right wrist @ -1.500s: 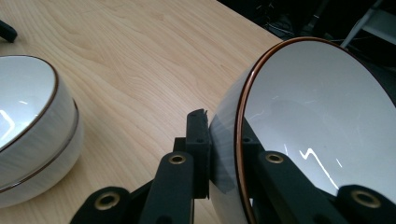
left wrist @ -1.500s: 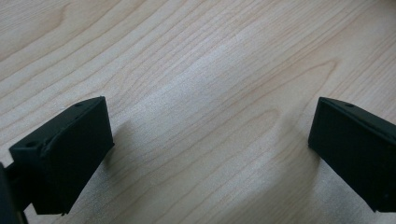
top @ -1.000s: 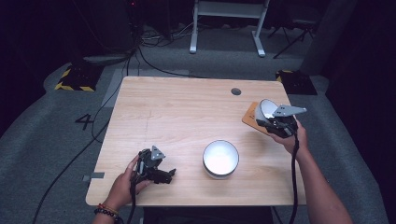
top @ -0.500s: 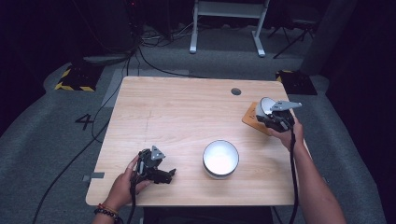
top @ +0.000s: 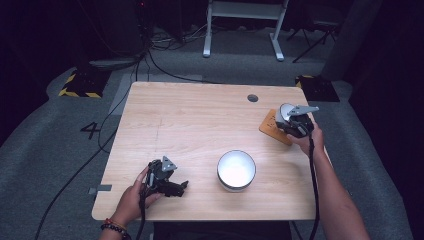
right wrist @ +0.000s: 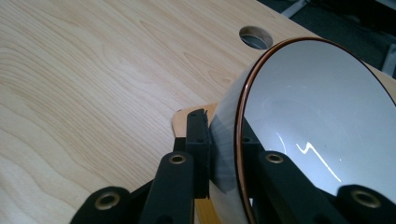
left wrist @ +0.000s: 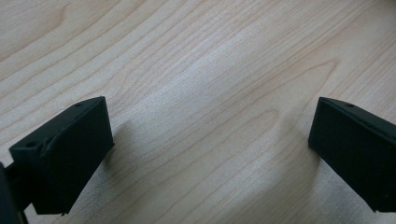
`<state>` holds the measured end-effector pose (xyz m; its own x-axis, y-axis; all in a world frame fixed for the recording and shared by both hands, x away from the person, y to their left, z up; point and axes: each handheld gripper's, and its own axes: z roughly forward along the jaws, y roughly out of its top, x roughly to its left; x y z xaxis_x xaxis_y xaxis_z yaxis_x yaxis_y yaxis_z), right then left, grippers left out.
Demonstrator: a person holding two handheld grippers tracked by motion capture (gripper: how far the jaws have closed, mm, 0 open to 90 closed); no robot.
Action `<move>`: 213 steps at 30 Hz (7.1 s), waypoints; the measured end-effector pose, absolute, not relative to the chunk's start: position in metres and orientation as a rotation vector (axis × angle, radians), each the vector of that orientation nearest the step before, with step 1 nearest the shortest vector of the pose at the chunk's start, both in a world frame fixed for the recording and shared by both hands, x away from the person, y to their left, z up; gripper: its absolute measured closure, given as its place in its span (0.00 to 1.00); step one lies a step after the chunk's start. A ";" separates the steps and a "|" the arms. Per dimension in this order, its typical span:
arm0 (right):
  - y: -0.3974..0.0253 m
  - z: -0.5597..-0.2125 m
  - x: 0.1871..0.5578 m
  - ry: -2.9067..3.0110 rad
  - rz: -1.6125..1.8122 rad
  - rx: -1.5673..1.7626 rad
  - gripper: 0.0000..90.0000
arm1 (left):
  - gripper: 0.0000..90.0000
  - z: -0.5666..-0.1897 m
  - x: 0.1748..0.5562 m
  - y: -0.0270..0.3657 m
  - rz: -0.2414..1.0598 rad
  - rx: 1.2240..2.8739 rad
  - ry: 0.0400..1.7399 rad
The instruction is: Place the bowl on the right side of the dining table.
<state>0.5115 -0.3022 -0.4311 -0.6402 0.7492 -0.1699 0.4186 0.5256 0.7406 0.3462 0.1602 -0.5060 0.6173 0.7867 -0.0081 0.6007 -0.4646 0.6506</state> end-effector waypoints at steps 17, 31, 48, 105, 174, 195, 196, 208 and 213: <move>-0.298 -0.449 0.534 2.324 0.866 1.022 0.90 | 0.00 -0.506 0.346 0.160 0.390 2.222 1.086; -0.290 -0.453 0.538 2.330 0.831 1.017 0.90 | 0.00 -0.506 0.346 0.160 0.389 2.221 1.085; -0.292 -0.453 0.539 2.369 0.935 1.014 0.87 | 0.00 -0.506 0.346 0.160 0.391 2.221 1.086; -0.289 -0.418 0.496 2.372 1.003 0.960 0.25 | 0.00 -0.506 0.346 0.160 0.390 2.222 1.085; -0.332 -0.439 0.378 2.331 0.872 0.818 0.27 | 0.00 -0.506 0.346 0.160 0.389 2.221 1.085; -0.382 -0.475 0.362 2.304 0.863 1.018 0.27 | 0.00 -0.506 0.346 0.160 0.389 2.221 1.085; -0.385 -0.476 0.361 2.305 0.877 1.023 0.27 | 0.00 -0.506 0.346 0.160 0.390 2.221 1.085; -0.404 -0.491 0.352 2.280 0.935 1.145 0.24 | 0.00 -0.506 0.346 0.160 0.389 2.221 1.085; -0.407 -0.497 0.352 2.279 0.956 1.179 0.23 | 0.00 -0.506 0.346 0.160 0.390 2.222 1.085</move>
<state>0.3522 -0.4072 -0.4971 -0.5639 0.8249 -0.0383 0.5508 0.4103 0.7268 0.3462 0.1602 -0.5059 0.6173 0.7867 -0.0088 0.6008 -0.4642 0.6508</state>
